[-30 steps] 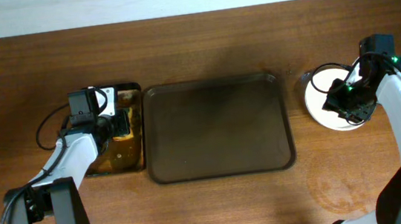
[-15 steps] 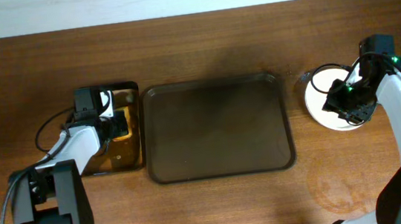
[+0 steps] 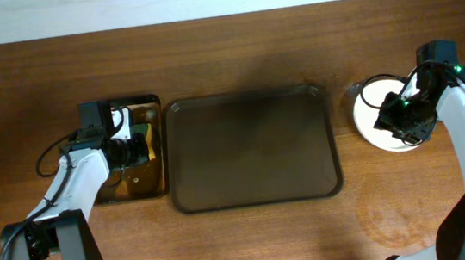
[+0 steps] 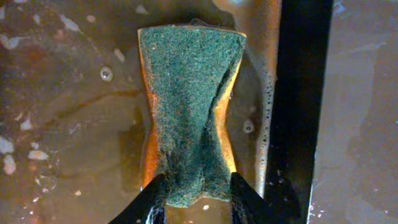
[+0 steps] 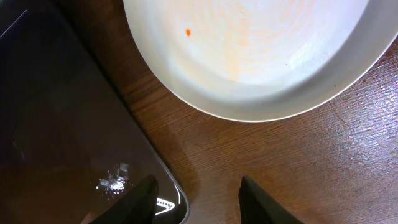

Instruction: Clean dirty plates on tray and stack at the side

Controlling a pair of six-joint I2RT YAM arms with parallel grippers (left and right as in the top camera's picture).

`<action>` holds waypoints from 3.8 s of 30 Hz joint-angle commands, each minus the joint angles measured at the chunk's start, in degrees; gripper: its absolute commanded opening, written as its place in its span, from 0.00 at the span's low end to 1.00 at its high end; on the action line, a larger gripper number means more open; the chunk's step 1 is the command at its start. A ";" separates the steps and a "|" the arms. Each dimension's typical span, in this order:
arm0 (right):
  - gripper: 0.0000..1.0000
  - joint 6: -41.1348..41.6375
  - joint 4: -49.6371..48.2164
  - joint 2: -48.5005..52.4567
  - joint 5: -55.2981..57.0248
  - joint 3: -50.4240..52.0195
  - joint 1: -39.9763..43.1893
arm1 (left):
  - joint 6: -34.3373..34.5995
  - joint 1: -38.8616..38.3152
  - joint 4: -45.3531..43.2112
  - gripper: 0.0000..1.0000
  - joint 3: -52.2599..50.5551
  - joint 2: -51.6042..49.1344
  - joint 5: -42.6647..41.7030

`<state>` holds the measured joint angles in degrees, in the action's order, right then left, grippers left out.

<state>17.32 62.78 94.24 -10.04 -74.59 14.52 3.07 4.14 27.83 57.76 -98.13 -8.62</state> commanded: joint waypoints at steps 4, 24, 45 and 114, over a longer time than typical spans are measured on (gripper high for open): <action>0.43 -0.61 0.24 0.00 -0.31 -0.96 -0.33 | 0.15 -0.37 -0.17 0.10 0.35 -6.25 2.99; 0.98 -15.50 -1.16 -4.22 -3.56 -1.18 -9.53 | -2.45 -2.67 13.49 1.00 4.07 9.35 4.50; 0.98 -7.80 -6.64 -49.99 4.72 23.58 -16.72 | -4.39 -2.64 18.99 1.00 -14.23 60.24 2.45; 0.98 -18.82 -58.90 -93.88 3.19 74.27 -16.76 | -4.39 -2.67 13.62 1.00 -23.39 70.18 3.93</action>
<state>-1.52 3.49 0.73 -7.11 -0.62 -1.93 -0.45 1.61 45.30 41.08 -33.56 -5.34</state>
